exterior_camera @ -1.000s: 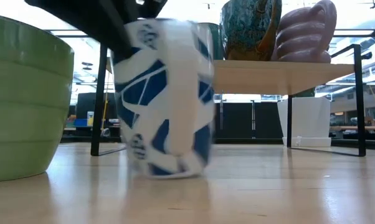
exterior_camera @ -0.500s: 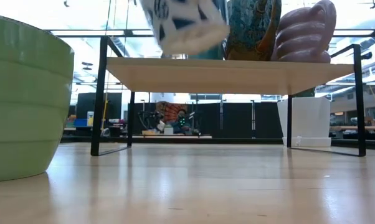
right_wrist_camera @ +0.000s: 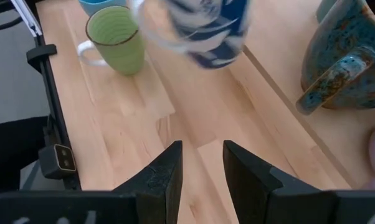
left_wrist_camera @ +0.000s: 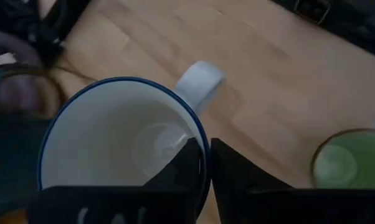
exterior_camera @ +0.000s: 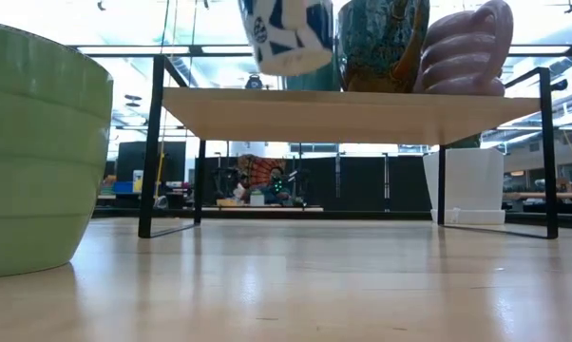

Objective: Place coffee mugs
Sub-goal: Put the blue patterned mug on the shelf

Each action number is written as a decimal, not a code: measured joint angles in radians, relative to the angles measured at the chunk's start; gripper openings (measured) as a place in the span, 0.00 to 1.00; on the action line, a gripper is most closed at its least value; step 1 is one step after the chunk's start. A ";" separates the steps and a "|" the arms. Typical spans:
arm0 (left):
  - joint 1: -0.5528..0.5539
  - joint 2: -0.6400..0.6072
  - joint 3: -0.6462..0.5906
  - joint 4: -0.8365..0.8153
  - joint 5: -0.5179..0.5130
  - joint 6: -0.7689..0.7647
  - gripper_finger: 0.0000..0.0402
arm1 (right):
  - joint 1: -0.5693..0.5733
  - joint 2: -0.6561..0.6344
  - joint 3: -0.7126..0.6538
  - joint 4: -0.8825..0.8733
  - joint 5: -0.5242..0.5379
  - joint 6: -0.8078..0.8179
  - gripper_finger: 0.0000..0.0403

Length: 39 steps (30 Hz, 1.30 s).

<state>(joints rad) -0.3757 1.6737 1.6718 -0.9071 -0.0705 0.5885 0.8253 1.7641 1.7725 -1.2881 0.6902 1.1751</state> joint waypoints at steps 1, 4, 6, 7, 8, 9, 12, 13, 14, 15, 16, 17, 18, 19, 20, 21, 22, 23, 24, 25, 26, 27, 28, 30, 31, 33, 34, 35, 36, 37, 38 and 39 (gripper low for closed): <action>0.012 0.000 0.014 -0.012 0.000 0.017 0.09 | 0.000 0.000 0.000 0.005 0.000 0.000 0.30; 0.054 -0.001 0.035 -0.039 0.011 0.048 0.09 | 0.000 0.000 0.000 0.017 0.000 -0.002 0.30; 0.084 0.000 0.043 -0.070 0.031 0.058 0.09 | 0.000 0.000 0.000 0.024 0.000 -0.005 0.30; 0.099 0.000 0.049 -0.079 0.041 0.061 0.09 | 0.000 0.000 0.000 0.025 0.000 -0.005 0.30; 0.113 0.000 0.053 -0.078 0.052 0.070 0.09 | 0.000 0.000 0.000 0.027 0.000 -0.005 0.30; 0.128 0.000 0.055 -0.075 0.064 0.078 0.09 | 0.000 0.000 0.000 0.030 0.000 -0.005 0.30; 0.169 0.000 0.055 -0.092 0.071 0.088 0.09 | 0.000 0.000 0.000 0.031 0.000 -0.006 0.30; 0.183 0.000 0.055 -0.095 0.076 0.089 0.09 | 0.000 0.000 0.000 0.031 0.000 -0.006 0.30; 0.196 0.000 0.055 -0.092 0.080 0.094 0.09 | 0.000 0.000 0.000 0.031 0.000 -0.007 0.30; 0.207 0.000 0.055 -0.086 0.083 0.100 0.09 | 0.000 0.000 0.000 0.031 0.000 -0.007 0.30; 0.218 0.000 0.055 -0.085 0.090 0.105 0.09 | 0.000 0.000 0.000 0.031 0.000 -0.007 0.30; 0.227 0.000 0.055 -0.087 0.101 0.111 0.09 | 0.000 0.000 0.000 0.031 0.000 -0.008 0.30; 0.235 0.000 0.055 -0.089 0.111 0.116 0.09 | 0.000 0.000 0.000 0.031 0.000 -0.008 0.30; 0.243 0.000 0.055 -0.090 0.118 0.124 0.09 | 0.000 0.000 0.000 0.031 -0.001 -0.008 0.30; 0.251 0.000 0.055 -0.089 0.126 0.130 0.09 | 0.000 0.000 0.000 0.031 -0.001 -0.008 0.30; 0.259 0.000 0.055 -0.087 0.136 0.134 0.09 | 0.000 0.000 0.000 0.031 -0.001 -0.008 0.30; 0.266 0.000 0.055 -0.087 0.145 0.136 0.09 | 0.000 0.000 0.000 0.031 -0.001 -0.008 0.30; 0.274 0.000 0.055 -0.088 0.152 0.138 0.09 | 0.000 0.000 0.000 0.031 -0.001 -0.008 0.30; 0.281 0.000 0.055 -0.089 0.162 0.138 0.09 | 0.000 0.000 0.000 0.031 -0.001 -0.008 0.30; 0.288 0.000 0.055 -0.089 0.175 0.138 0.09 | 0.000 0.000 0.000 0.031 -0.001 -0.008 0.30; 0.295 0.000 0.055 -0.090 0.191 0.138 0.09 | 0.000 0.000 0.000 0.031 -0.001 -0.007 0.30; 0.302 0.000 0.055 -0.093 0.209 0.138 0.09 | 0.000 0.000 0.000 0.031 -0.001 -0.008 0.30; 0.307 0.000 0.054 -0.096 0.223 0.138 0.09 | 0.000 0.000 0.000 0.031 -0.002 -0.008 0.30; 0.317 0.000 0.054 -0.097 0.229 0.139 0.09 | 0.000 0.000 0.000 0.031 -0.002 -0.008 0.30; 0.321 0.000 0.054 -0.096 0.229 0.139 0.09 | 0.000 0.000 0.000 0.031 -0.002 -0.007 0.30; 0.329 0.000 0.054 -0.096 0.230 0.141 0.09 | 0.000 0.000 0.000 0.031 -0.002 -0.008 0.30; 0.332 0.000 0.054 -0.096 0.230 0.141 0.09 | 0.000 0.000 0.000 0.031 -0.002 -0.008 0.30; 0.334 0.000 0.054 -0.096 0.230 0.141 0.09 | 0.000 0.000 0.000 0.031 -0.002 -0.008 0.30; 0.335 0.000 0.054 -0.096 0.229 0.141 0.09 | 0.000 0.000 0.000 0.031 -0.002 -0.008 0.30; 0.335 0.001 0.054 -0.096 0.229 0.141 0.09 | 0.000 0.000 0.000 0.031 -0.002 -0.008 0.30; 0.335 0.007 0.054 -0.094 0.229 0.141 0.09 | 0.000 0.000 0.000 0.031 -0.002 -0.008 0.30; 0.335 0.012 0.054 -0.091 0.229 0.141 0.09 | 0.000 0.000 0.000 0.031 -0.002 -0.008 0.30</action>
<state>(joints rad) -0.0402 1.6852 1.7260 -0.9985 0.1589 0.7296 0.8253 1.7641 1.7725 -1.2568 0.6880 1.1675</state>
